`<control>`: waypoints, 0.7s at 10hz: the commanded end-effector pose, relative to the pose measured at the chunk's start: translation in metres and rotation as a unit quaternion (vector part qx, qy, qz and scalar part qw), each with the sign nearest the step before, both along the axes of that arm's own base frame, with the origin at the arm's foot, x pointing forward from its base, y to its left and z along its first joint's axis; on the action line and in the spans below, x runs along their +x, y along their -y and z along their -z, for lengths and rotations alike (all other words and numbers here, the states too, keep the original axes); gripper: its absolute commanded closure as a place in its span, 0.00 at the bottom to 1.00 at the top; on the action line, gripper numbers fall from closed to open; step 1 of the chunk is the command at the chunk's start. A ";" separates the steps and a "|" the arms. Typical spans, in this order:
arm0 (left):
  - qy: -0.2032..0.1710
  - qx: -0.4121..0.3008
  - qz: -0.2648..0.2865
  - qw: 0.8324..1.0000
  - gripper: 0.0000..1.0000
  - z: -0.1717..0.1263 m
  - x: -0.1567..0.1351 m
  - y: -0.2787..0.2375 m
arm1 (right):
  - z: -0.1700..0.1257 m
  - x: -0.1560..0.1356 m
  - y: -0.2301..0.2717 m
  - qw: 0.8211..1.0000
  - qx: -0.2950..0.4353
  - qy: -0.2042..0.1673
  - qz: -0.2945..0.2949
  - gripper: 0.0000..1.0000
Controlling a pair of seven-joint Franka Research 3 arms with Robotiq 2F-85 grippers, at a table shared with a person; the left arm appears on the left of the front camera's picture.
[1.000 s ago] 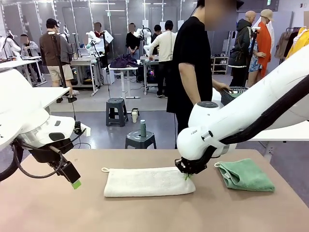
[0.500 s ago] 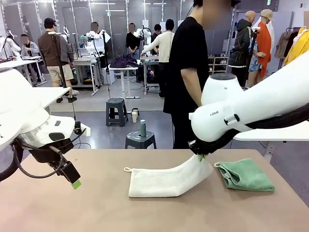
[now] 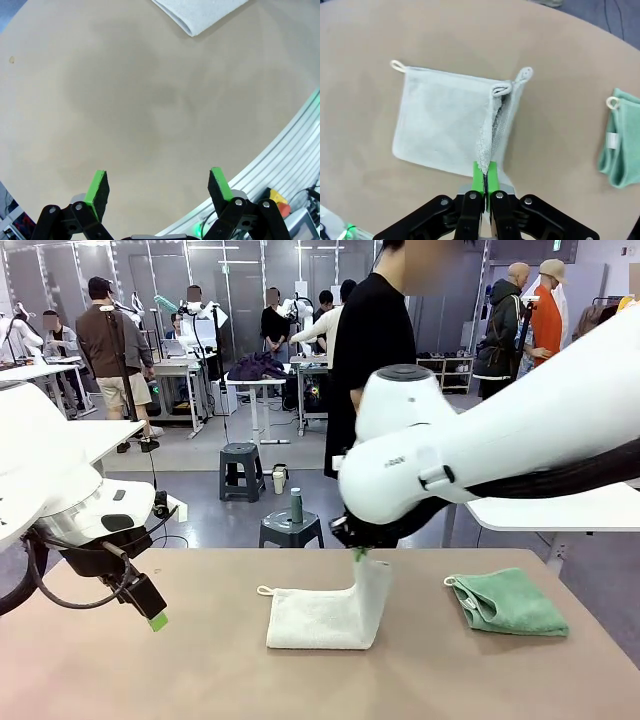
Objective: Fold the towels and place them in the basket.
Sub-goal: When a person lays out a Towel with hook on the table, fold it in half twice.
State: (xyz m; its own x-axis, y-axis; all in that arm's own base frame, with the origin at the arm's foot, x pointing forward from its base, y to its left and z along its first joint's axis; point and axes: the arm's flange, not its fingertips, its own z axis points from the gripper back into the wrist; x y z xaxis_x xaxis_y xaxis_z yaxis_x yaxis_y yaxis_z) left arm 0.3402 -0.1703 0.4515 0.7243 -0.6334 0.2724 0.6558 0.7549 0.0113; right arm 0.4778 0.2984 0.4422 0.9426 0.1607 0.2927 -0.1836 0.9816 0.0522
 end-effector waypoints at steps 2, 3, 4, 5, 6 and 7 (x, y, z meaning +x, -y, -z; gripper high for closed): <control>0.003 0.004 -0.002 1.000 0.00 0.001 0.001 0.001 | 0.025 0.018 -0.046 0.998 0.016 -0.043 0.039 1.00; 0.003 0.004 -0.002 1.000 0.00 0.001 0.001 0.001 | 0.033 0.020 -0.058 0.997 0.016 -0.044 0.055 1.00; 0.003 0.004 -0.002 1.000 0.00 0.001 0.001 0.001 | 0.043 0.023 -0.070 0.997 0.021 -0.050 0.061 1.00; 0.003 0.004 -0.002 1.000 0.00 0.001 0.001 0.001 | 0.055 0.024 -0.082 0.996 0.016 -0.053 0.067 1.00; 0.003 0.004 -0.002 1.000 0.00 0.001 0.001 0.001 | 0.066 0.027 -0.092 0.995 0.018 -0.058 0.075 1.00; 0.003 0.004 -0.002 1.000 0.00 0.001 0.001 0.001 | 0.074 0.028 -0.098 0.995 0.024 -0.069 0.075 1.00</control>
